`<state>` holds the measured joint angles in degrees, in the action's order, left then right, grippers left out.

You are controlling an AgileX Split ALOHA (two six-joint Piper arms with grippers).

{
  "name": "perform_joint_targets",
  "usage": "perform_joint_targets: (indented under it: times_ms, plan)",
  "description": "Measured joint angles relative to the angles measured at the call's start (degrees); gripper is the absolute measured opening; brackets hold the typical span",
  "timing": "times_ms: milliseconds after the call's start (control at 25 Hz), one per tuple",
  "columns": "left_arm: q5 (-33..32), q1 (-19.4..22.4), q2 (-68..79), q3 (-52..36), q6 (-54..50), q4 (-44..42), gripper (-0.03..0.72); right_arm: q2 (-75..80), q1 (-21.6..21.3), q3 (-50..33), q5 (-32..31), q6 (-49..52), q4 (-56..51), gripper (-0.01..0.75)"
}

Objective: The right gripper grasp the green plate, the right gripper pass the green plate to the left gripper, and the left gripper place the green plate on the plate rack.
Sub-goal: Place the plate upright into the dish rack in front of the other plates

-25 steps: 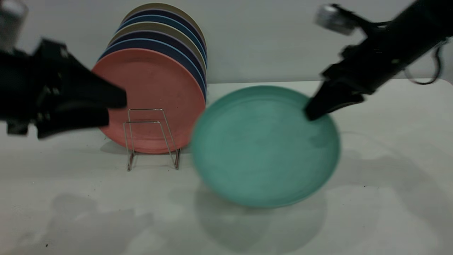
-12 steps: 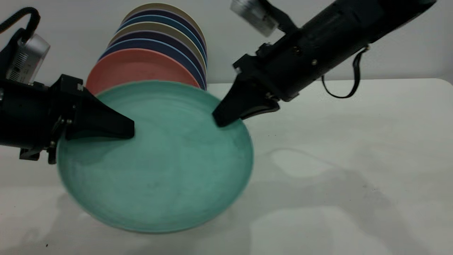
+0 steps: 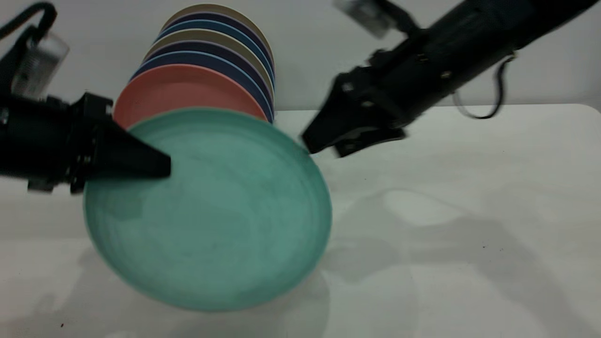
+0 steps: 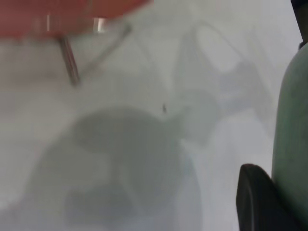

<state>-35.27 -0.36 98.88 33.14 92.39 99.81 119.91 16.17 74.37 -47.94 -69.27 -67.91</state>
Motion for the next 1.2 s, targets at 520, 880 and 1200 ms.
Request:
perform_joint_targets:
  times_ms: [520, 880, 1200]
  plan:
    - [4.96, 0.0, -9.06, 20.67, 19.78, -30.23, 0.103, -5.66, -16.87, 0.0, -1.69, 10.14, 15.17, 0.59]
    - [2.74, 0.0, -9.25, 31.73, 28.03, -34.85, 0.103, -5.66, -17.55, 0.0, 0.44, 10.47, 17.36, 0.577]
    - [-2.6, 0.0, -6.8, 34.84, 28.03, -47.96, 0.103, -5.31, -17.55, 0.0, 0.65, 10.47, 17.5, 0.577]
